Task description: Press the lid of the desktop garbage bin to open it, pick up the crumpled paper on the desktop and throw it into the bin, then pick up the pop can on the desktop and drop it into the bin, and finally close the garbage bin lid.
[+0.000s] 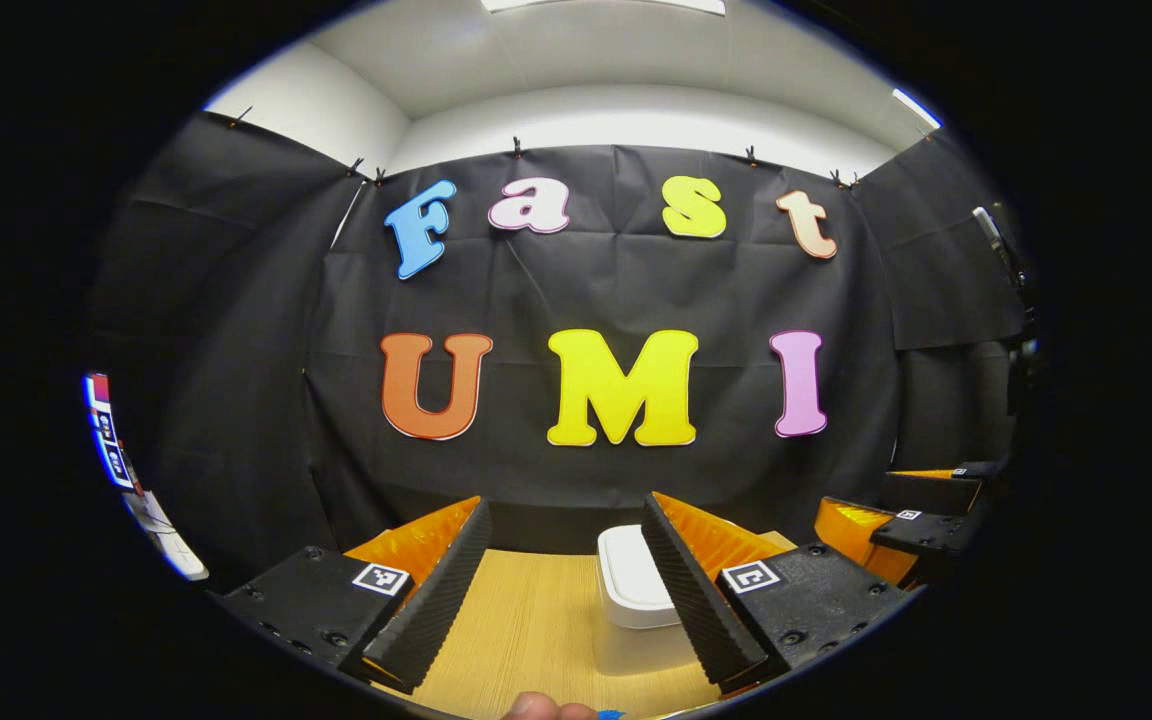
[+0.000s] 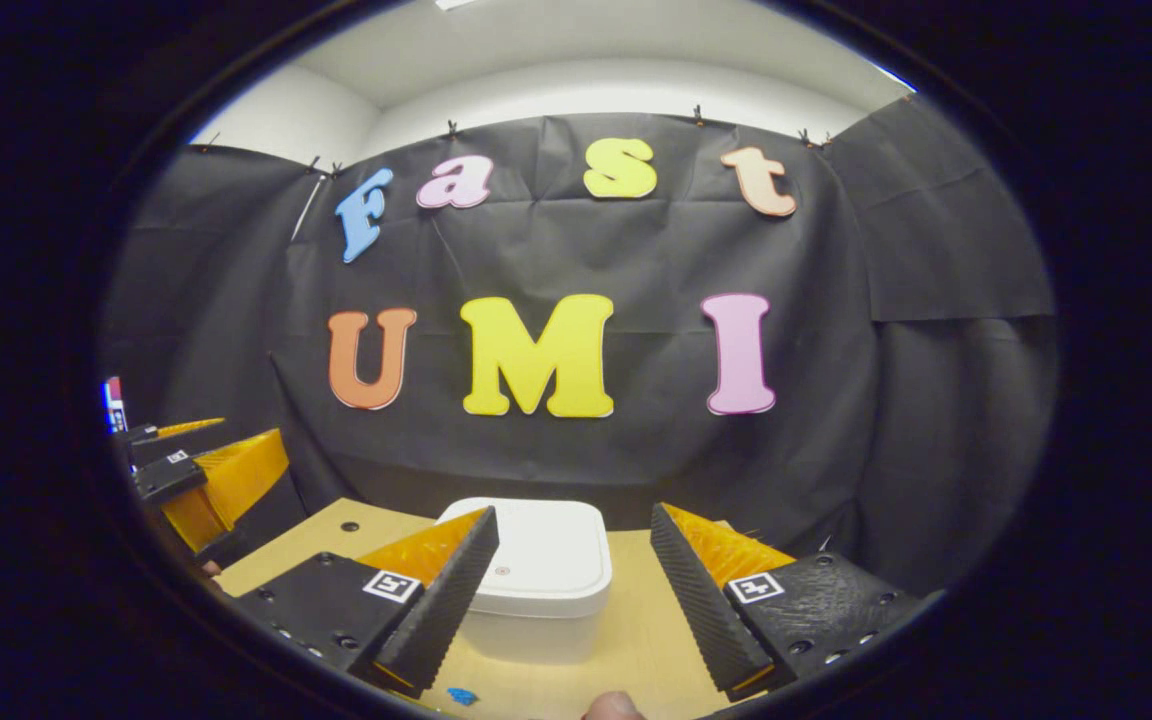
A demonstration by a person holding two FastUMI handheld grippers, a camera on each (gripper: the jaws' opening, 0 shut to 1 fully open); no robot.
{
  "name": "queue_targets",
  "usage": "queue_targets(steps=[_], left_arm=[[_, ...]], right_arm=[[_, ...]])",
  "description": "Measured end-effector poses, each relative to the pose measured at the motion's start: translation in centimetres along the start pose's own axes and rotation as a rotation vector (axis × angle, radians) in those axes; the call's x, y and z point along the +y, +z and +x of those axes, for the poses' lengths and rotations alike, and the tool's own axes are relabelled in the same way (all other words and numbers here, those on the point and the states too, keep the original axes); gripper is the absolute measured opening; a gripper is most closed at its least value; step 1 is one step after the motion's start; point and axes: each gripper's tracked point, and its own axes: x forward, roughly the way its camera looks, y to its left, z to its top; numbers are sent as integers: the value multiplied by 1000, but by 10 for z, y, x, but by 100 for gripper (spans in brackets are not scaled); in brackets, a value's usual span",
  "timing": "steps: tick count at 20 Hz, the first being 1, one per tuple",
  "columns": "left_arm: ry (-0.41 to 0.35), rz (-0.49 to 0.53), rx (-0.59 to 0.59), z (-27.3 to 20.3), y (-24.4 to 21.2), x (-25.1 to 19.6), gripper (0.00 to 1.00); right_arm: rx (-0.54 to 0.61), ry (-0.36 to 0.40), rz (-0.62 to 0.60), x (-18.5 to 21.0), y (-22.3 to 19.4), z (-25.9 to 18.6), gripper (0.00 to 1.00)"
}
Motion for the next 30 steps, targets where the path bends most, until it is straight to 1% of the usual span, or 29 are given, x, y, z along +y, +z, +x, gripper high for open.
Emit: queue_targets(steps=[1, 4, 8, 10, 11, 12, 13, 14, 15, 16, 17, 18, 19, 20, 21, 22, 23, 26, 28, 30], left_arm=[[0, 0, 2, 1, -1, 0, 98], [14, 10, 14, 0, -4, 5, 98], [38, 19, 9, 0, -5, 11, 98], [40, 22, 4, 1, -5, 11, 98], [41, 23, 6, 1, -4, 10, 97], [44, 25, 7, 1, -6, 12, 97], [48, 26, 8, 1, -6, 13, 97], [52, 26, 7, 1, -6, 13, 97], [53, 23, 5, 0, -5, 13, 97], [55, 23, 6, 1, -6, 13, 97], [58, 25, 9, 1, -6, 13, 98], [62, 26, 10, 1, -7, 15, 97], [65, 27, 11, 1, -8, 15, 97], [69, 27, 14, 1, -9, 16, 97], [71, 27, 17, 1, -9, 17, 98], [73, 26, 19, 0, -9, 18, 97], [75, 26, 23, -1, -11, 19, 97], [85, 32, 30, -1, -14, 22, 97], [92, 36, 36, -2, -15, 24, 98], [91, 32, 46, -1, -19, 24, 98]], right_arm=[[5, 5, -5, 3, -1, 5, 95], [30, 4, -17, 4, -7, 20, 95], [112, -1, -17, 2, -30, 42, 96], [165, 15, -20, 8, -42, 53, 95], [180, 23, -22, 10, -46, 59, 93], [192, 31, -27, 13, -47, 63, 86], [204, 45, -37, 17, -51, 67, 76], [217, 53, -51, 19, -54, 71, 71], [225, 65, -58, 22, -57, 76, 57], [237, 61, -63, 22, -60, 81, 51], [250, 57, -61, 20, -64, 85, 37], [261, 58, -52, 20, -67, 88, 28], [276, 64, -41, 22, -71, 91, 16], [296, 77, -31, 26, -76, 94, 11], [313, 79, -25, 29, -91, 98, 8], [324, 82, -13, 27, -81, 83, 8], [347, 96, -1, 31, -92, 103, 0], [393, 105, -6, 34, -109, 104, 0], [387, 113, -1, 35, -109, 108, 0], [419, 133, 0, 34, -115, 105, 0]])
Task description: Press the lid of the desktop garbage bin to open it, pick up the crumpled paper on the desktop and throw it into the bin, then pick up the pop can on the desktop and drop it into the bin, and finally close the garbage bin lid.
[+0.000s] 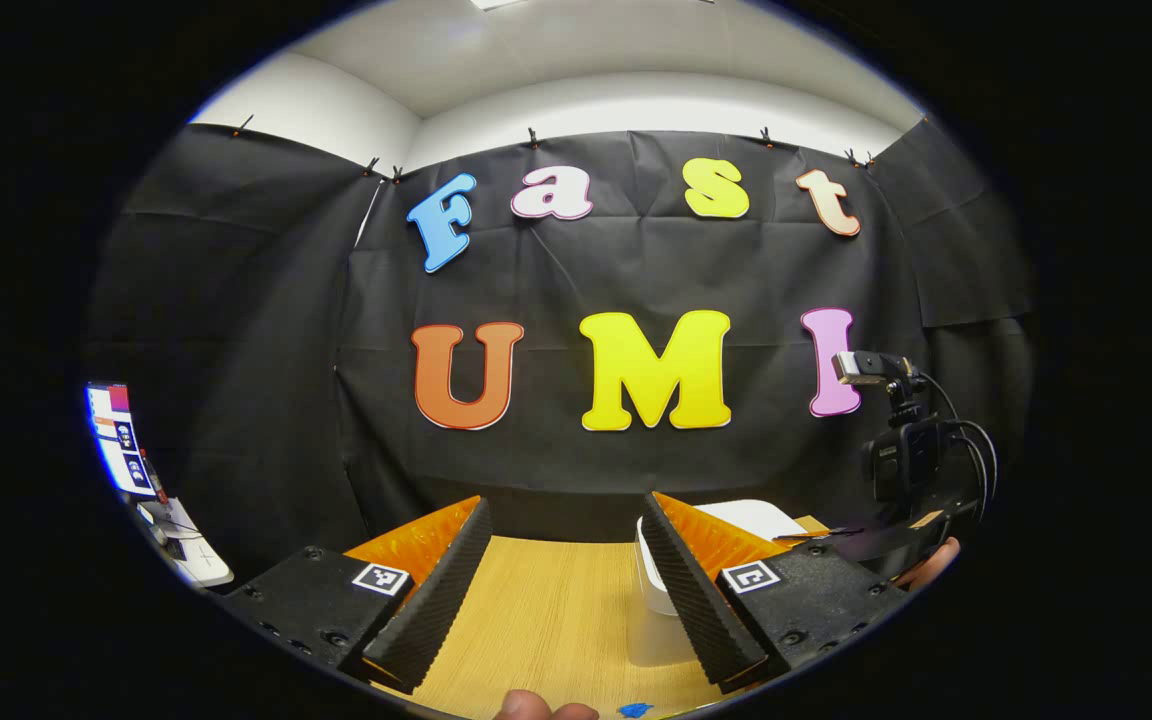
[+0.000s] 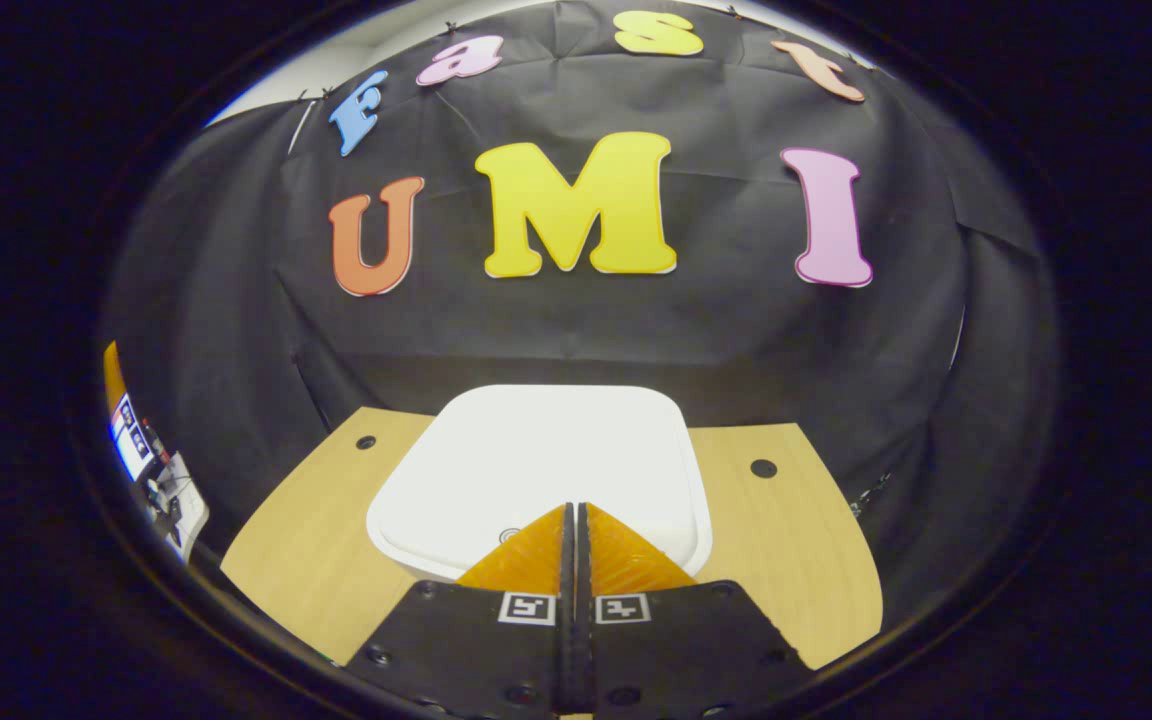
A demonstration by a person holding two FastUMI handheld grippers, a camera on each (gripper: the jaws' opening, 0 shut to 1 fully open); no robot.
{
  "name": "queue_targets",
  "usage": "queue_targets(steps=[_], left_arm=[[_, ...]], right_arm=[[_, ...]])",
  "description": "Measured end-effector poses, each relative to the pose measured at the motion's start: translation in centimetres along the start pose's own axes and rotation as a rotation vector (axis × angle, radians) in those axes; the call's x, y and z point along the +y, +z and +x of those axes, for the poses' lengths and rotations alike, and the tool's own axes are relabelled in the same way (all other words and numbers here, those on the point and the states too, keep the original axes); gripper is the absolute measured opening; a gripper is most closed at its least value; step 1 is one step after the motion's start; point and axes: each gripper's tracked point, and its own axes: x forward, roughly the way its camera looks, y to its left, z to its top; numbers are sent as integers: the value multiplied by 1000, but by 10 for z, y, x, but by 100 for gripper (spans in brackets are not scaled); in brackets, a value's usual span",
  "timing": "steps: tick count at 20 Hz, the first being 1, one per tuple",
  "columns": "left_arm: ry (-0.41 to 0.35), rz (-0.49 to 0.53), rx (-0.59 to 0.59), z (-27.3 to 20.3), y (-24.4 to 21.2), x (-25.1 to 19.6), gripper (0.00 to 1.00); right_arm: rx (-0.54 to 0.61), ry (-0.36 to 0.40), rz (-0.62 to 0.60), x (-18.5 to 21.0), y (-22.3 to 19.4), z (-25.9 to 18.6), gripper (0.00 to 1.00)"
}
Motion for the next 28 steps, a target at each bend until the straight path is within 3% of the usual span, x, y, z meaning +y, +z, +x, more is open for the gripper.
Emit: queue_targets(steps=[2, 6, 7, 9, 11, 15, 28], left_arm=[[-4, 0, -4, 0, 0, -2, 98], [-20, -1, -10, 4, 4, -7, 98], [-28, -4, -11, 4, 4, -8, 97], [-38, -11, -1, 7, 3, -10, 97], [-45, -19, 5, 8, -2, -11, 97], [-71, -38, 40, 10, -14, -18, 98], [-153, -12, 166, 0, -65, -47, 98]], right_arm=[[15, 6, 36, 1, -2, 4, 1], [-38, -20, -12, 1, 15, -5, 1], [-62, -23, -28, 1, 21, -9, 5], [-159, -23, -12, 1, 45, -26, 53], [-233, -28, -18, 1, 64, -41, 79], [-311, -14, 17, 0, 71, -60, 95], [-290, -123, -27, -52, 5, -106, 96]])
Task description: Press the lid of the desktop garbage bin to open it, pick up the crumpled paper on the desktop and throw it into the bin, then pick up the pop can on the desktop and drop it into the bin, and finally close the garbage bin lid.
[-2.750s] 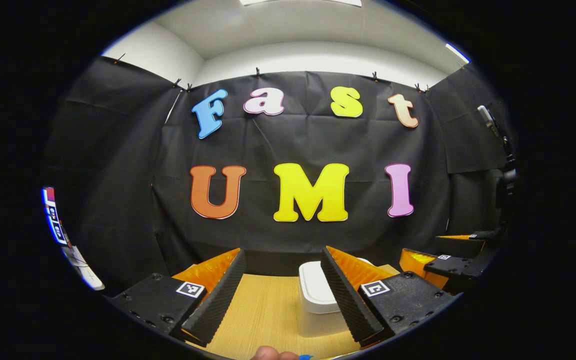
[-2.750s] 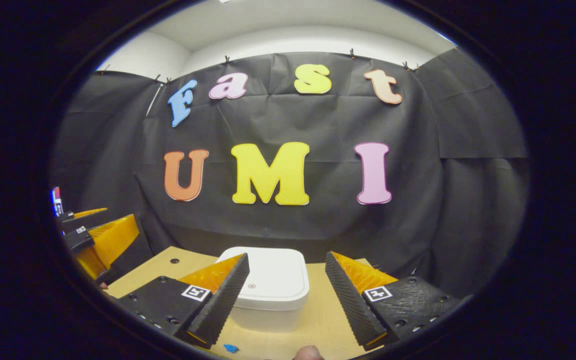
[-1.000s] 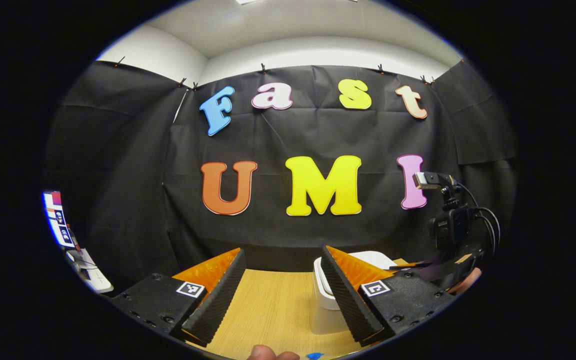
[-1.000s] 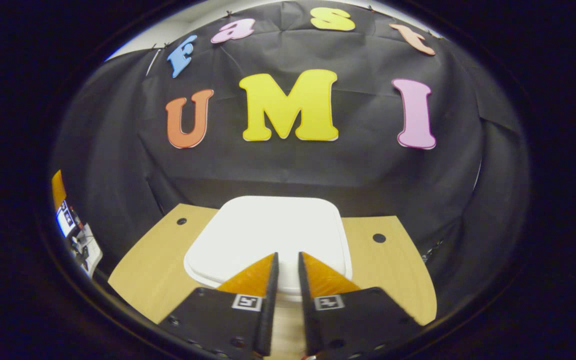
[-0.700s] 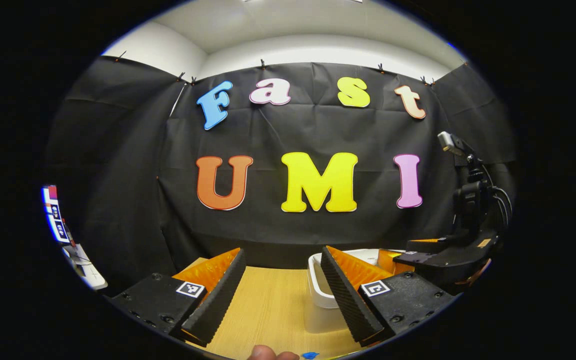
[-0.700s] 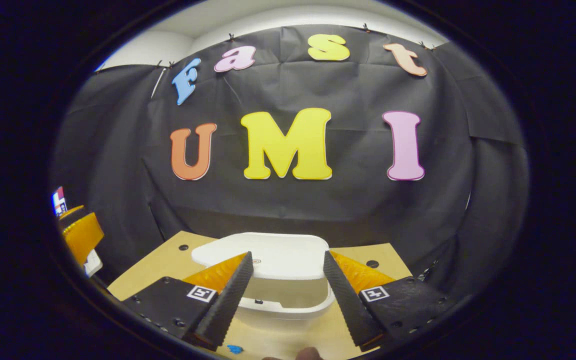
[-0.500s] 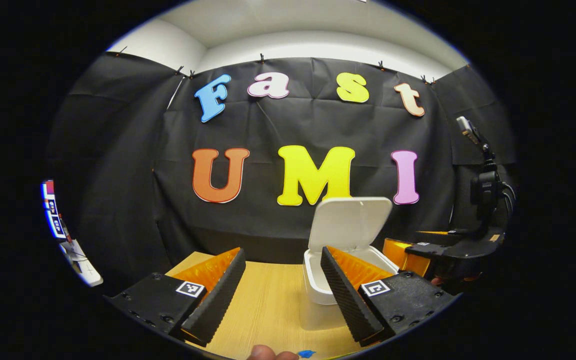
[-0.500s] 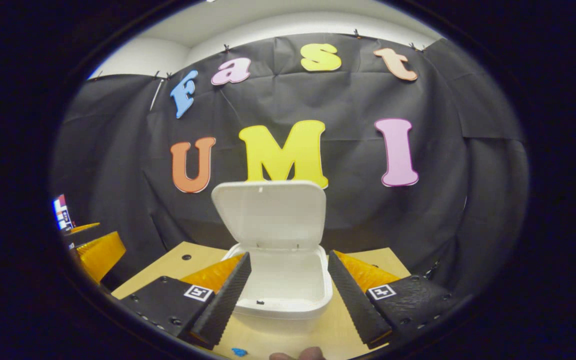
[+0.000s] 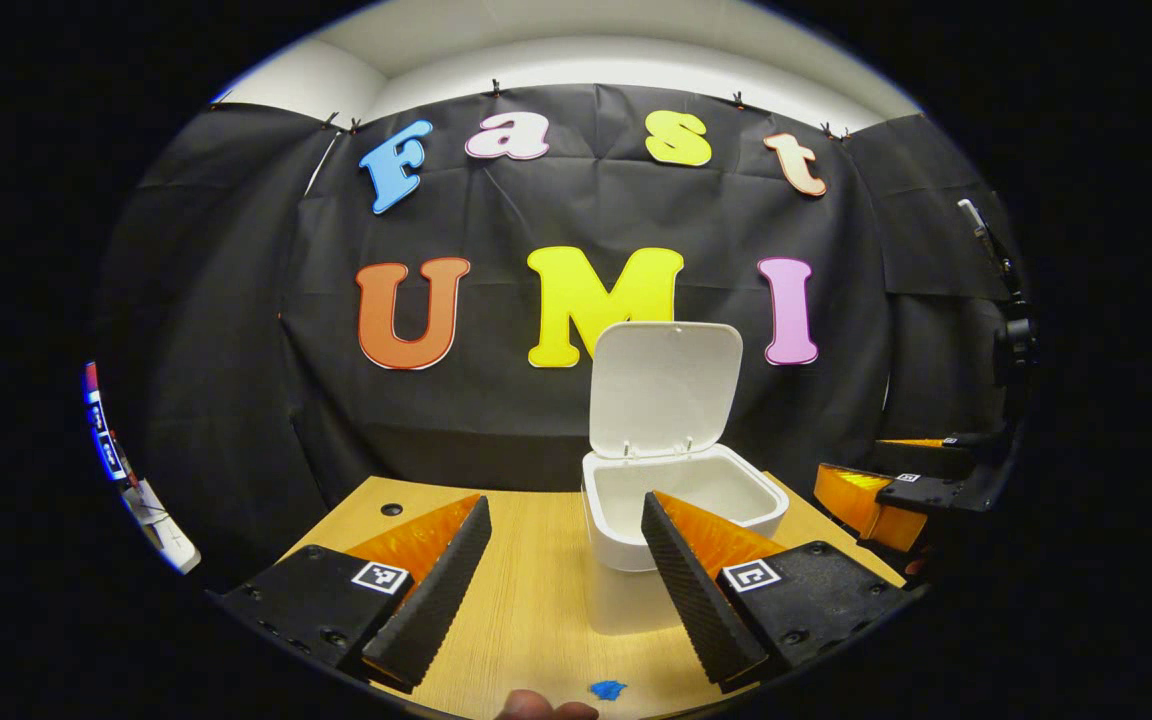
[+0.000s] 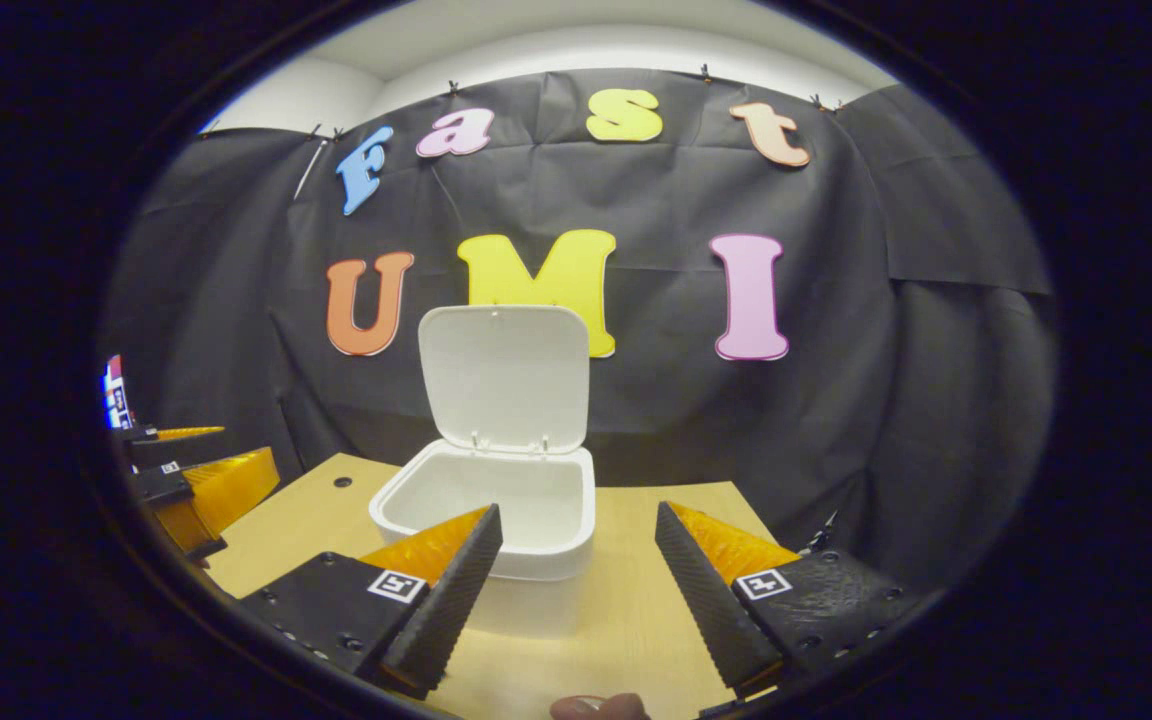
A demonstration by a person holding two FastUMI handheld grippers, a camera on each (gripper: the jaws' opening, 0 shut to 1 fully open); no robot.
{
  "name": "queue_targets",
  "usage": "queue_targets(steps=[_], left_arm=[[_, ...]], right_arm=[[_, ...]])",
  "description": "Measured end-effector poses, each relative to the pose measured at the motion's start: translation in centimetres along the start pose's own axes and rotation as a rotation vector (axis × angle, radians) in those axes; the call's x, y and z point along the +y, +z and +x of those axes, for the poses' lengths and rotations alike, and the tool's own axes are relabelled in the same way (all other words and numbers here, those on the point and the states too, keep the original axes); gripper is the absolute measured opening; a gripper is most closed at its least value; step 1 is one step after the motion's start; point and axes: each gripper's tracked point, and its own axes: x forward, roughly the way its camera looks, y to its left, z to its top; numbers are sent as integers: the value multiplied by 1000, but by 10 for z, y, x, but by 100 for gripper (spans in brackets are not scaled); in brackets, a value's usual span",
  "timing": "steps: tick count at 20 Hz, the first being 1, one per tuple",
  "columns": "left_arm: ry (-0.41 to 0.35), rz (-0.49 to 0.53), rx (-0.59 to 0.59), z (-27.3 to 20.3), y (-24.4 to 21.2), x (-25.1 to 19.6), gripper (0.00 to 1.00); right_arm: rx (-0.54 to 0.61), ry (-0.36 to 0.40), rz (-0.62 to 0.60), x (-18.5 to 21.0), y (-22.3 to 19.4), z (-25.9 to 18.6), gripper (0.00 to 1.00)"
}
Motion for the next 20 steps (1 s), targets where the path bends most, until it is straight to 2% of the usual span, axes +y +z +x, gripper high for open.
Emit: queue_targets(steps=[5, 9, 16, 20], left_arm=[[-21, -10, 121, -6, -41, -10, 98], [-40, -16, 211, -10, -75, -19, 98], [-44, -117, 547, -29, -193, -33, 99], [-47, -108, 647, -40, -248, -37, 100]], right_arm=[[83, -42, 19, -22, -39, -14, 94], [138, -82, 26, -39, -65, -27, 96], [255, -67, -14, -36, -110, -45, 97], [306, -73, -94, -43, -128, -58, 98]])
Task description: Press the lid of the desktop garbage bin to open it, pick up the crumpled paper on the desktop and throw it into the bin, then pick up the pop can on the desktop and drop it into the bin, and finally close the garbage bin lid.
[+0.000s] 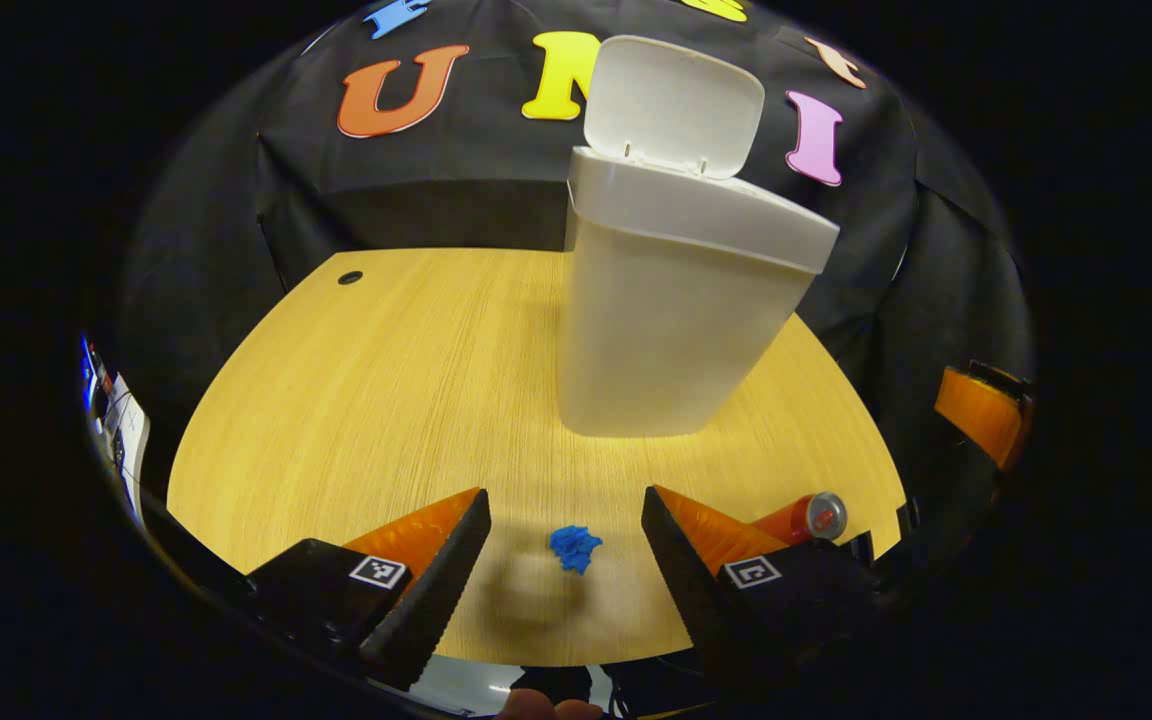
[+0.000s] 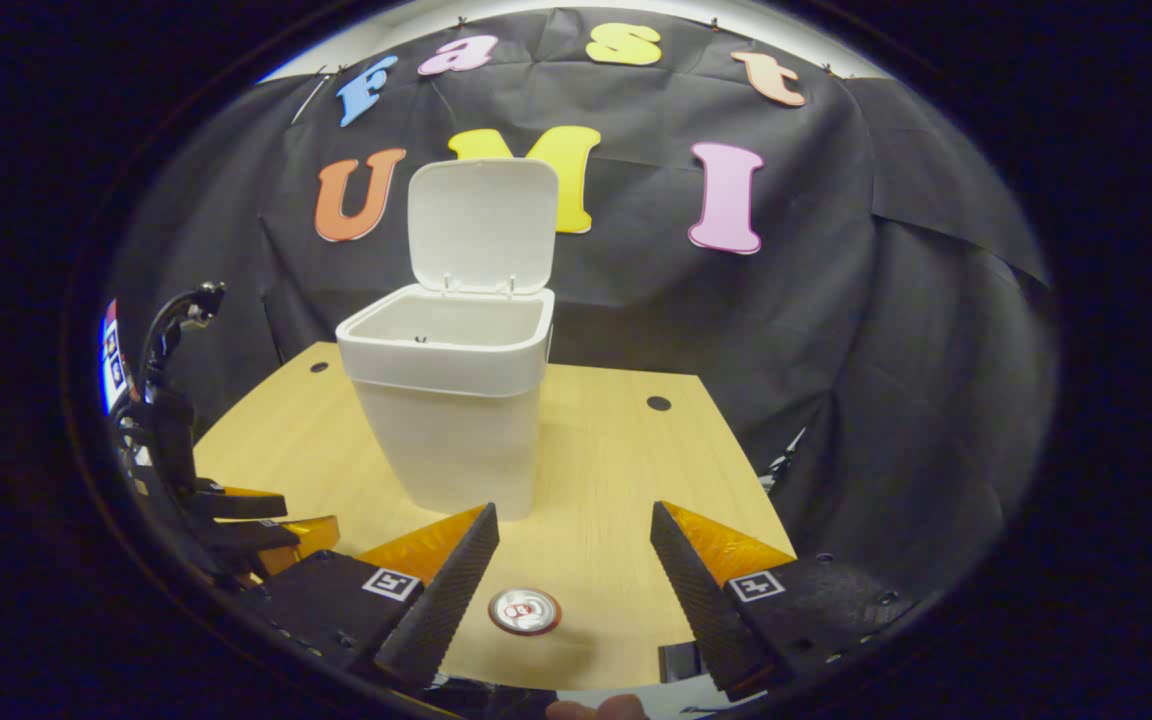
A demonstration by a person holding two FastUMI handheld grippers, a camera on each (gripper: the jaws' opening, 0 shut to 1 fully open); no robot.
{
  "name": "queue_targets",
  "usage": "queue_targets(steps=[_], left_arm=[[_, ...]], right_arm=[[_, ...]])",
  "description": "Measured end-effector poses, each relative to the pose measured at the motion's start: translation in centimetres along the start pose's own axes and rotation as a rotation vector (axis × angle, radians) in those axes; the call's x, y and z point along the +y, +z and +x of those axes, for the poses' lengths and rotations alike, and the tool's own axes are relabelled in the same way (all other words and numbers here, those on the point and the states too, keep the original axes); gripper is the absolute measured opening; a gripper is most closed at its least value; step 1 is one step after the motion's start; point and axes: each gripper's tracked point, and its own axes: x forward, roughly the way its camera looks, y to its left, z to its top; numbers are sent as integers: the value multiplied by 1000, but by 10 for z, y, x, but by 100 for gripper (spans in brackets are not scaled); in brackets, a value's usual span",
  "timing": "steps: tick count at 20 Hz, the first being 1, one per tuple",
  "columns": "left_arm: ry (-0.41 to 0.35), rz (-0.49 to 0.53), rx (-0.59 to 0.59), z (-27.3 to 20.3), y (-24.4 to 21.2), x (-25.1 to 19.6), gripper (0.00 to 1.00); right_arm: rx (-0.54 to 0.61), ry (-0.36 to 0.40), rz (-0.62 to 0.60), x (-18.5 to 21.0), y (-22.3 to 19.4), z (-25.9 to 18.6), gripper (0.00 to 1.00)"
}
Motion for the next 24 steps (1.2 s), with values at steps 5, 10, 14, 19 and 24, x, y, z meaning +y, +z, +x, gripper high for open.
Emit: queue_targets(steps=[5, 10, 14, 19, 24], left_arm=[[-9, 10, 69, 28, -34, -4, 99], [0, 19, 86, 51, -43, -4, 99], [8, -6, 122, 65, -53, -4, 99], [27, -13, 187, 75, -68, -3, 96], [37, 37, 194, 75, -61, -3, 86]], right_arm=[[56, -14, -30, -7, -20, 0, 94], [92, -28, -36, -13, -35, -5, 96], [167, -9, 9, -4, -59, -11, 96], [221, 1, 35, 8, -69, -24, 96], [251, 8, 59, 13, -75, -28, 96]])
